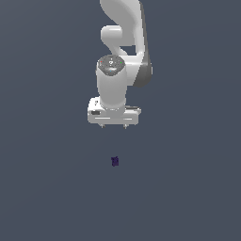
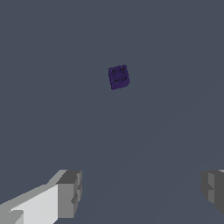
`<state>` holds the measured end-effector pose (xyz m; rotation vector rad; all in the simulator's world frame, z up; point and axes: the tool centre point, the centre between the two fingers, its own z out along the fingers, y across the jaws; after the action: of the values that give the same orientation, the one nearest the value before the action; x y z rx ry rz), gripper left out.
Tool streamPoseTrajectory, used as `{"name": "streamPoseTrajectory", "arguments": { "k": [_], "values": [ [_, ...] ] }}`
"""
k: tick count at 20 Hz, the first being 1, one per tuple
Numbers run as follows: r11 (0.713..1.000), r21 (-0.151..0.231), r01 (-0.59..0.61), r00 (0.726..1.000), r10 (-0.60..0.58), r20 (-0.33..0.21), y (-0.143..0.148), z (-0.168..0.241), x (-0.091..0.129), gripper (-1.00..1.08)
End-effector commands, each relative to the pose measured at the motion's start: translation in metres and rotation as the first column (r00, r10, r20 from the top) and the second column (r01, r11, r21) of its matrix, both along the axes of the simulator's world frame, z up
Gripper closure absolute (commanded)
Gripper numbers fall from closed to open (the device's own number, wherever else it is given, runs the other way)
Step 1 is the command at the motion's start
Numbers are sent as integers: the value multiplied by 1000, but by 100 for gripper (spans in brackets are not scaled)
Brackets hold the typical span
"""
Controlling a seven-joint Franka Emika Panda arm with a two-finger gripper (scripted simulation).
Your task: Pick up the object and move it to a goal position.
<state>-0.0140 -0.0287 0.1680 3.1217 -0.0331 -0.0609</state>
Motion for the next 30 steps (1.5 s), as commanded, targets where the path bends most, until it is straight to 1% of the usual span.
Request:
{"name": "streamPoseTrajectory", "arguments": {
  "k": [1, 4, 11, 18, 24, 30],
  "values": [
    [1000, 0, 0, 1000, 0, 0, 0, 0, 0, -92],
    [1000, -2, -7, 1000, 7, 5, 4, 1, 1, -92],
    [999, -11, -50, 998, 51, 36, 25, 11, 8, -92],
    [998, -11, -55, 998, 56, 35, 24, 8, 12, -92],
    [997, -8, -81, 996, 81, 35, 22, -4, 27, -92],
    [992, -3, -125, 992, 125, 35, 17, -27, 53, -92]
  ]
}}
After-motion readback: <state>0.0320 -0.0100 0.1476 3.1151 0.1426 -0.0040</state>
